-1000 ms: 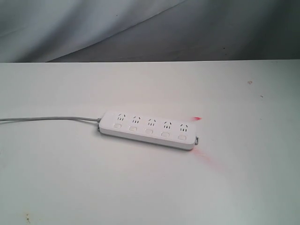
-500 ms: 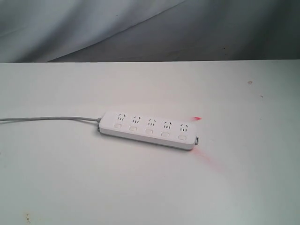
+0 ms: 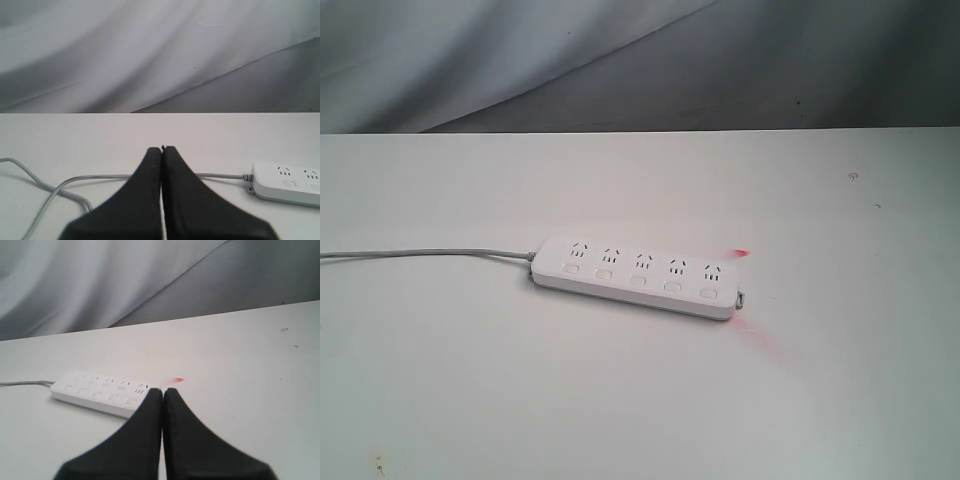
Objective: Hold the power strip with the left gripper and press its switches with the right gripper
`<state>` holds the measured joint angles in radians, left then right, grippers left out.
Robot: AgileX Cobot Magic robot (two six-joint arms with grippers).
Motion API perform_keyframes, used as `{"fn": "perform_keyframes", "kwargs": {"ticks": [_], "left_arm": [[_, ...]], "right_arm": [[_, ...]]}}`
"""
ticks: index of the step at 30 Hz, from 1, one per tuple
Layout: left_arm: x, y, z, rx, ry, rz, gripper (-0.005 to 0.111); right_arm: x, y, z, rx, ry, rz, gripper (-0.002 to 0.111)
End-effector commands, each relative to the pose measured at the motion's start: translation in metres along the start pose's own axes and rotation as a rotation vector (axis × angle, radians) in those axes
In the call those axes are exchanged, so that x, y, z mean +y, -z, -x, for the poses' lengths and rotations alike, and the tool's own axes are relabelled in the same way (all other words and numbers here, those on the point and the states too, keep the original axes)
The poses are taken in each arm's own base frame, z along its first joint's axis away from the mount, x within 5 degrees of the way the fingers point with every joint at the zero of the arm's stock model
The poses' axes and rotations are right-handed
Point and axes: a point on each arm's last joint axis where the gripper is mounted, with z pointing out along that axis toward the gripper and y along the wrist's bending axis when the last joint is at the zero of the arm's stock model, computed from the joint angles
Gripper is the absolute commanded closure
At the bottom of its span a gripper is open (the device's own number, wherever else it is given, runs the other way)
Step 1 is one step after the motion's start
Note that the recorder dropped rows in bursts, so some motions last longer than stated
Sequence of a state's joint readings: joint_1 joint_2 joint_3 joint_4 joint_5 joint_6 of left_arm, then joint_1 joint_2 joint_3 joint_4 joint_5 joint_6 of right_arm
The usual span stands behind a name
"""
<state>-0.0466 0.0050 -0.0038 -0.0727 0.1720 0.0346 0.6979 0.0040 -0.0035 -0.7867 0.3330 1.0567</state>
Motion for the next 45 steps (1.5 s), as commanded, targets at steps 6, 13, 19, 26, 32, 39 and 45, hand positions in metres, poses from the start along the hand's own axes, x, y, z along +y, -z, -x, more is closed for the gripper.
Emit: {"fn": "perform_keyframes", "kwargs": {"ticks": [6,13,19,26,32,39,45], "left_arm": [[0.0,0.0,0.001,-0.02,0.064,0.001,0.107],[0.0,0.0,0.001,-0.02,0.056,0.002,0.107],[0.0,0.0,0.001,-0.02,0.056,0.002,0.107],[0.0,0.0,0.001,-0.02,0.056,0.002,0.107],[0.0,0.0,0.001,-0.02,0.056,0.002,0.107],[0.0,0.0,0.001,-0.02,0.056,0.002,0.107],[0.0,0.0,0.001,-0.02,0.056,0.002,0.107]], "right_arm": [[0.001,0.0,0.0,-0.009,0.006,0.012,0.108],[0.001,0.0,0.0,-0.009,0.006,0.012,0.108],[0.001,0.0,0.0,-0.009,0.006,0.012,0.108],[0.0,0.0,0.0,-0.013,0.004,-0.003,0.108],[-0.008,0.002,0.002,-0.048,-0.016,-0.135,0.108],[-0.017,0.005,0.004,-0.093,-0.039,-0.304,0.108],[-0.022,0.008,0.005,-0.115,-0.006,-0.404,0.108]]}}
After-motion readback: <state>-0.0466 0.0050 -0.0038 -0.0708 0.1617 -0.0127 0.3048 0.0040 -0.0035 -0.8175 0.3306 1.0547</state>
